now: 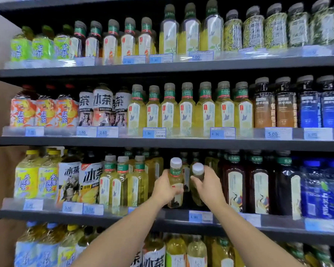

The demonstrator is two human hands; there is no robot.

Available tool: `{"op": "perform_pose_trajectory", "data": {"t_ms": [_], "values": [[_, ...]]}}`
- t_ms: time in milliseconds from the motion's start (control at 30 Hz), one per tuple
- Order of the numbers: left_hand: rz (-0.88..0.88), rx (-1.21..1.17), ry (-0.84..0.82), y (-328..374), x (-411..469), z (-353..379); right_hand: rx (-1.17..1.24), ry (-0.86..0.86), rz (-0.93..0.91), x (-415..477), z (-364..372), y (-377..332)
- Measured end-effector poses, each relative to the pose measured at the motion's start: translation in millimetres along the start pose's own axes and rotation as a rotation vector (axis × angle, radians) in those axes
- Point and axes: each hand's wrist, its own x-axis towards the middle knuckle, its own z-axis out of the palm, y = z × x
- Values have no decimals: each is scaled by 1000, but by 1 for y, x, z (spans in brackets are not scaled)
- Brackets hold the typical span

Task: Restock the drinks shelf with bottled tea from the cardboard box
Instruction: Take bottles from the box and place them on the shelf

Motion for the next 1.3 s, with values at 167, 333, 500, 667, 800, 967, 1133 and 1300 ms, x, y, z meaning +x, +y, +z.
{"op": "perform_pose_trajectory", "data": {"t_ms": [167,333,500,667,800,967,1133,1300], "values": [[-125,14,-61,-24,61,19,-124,127,162,54,25,25],[-139,152,-139,-44,116,34,-235,29,296,92,41,51],[-129,156,-156,-64,149,42,-379,-7,310,95,56,66],[-112,515,-24,-58,147,48,-345,-83,398,79,67,74],[-22,807,12,-58,130,51,-411,-180,448,80,71,74],[105,779,-170,-58,128,58,-490,-305,407,85,69,73],[97,683,-200,-67,135,64,-492,-369,382,93,72,76],[66,672,-254,-75,143,63,-551,-383,386,104,80,74]]}}
